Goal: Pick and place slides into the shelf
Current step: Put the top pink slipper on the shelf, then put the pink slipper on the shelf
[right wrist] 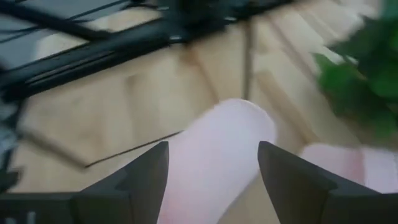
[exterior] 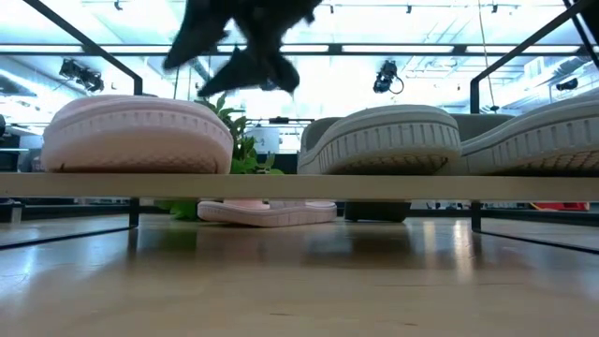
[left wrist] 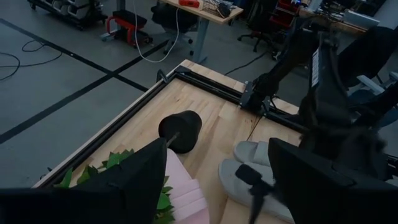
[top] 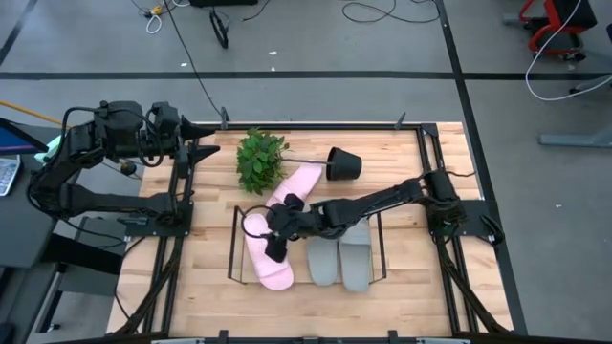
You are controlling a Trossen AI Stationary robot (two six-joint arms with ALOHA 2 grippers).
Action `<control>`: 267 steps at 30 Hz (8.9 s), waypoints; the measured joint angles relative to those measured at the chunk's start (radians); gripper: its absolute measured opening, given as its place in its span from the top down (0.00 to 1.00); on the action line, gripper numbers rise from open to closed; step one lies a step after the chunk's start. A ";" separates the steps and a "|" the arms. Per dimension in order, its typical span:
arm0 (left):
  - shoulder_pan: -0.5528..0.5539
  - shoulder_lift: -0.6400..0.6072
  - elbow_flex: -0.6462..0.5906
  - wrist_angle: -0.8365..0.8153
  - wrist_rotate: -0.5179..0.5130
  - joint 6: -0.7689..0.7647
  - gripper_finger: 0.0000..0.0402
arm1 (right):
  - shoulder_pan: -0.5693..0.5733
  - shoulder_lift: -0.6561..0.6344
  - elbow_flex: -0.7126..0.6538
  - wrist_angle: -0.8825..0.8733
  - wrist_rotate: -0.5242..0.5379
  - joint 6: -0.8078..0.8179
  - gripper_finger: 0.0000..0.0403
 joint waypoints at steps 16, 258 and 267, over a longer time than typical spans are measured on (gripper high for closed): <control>0.000 0.000 0.000 0.001 0.000 0.001 0.29 | 0.223 -0.021 0.001 -0.128 0.168 -0.433 0.37; 0.000 0.000 0.000 -0.023 -0.023 0.019 0.29 | -0.446 -0.027 0.179 -0.661 -0.487 -0.130 0.32; 0.000 0.001 0.000 -0.023 -0.024 0.017 0.29 | -0.426 -0.027 0.073 -0.589 -0.398 -0.178 0.28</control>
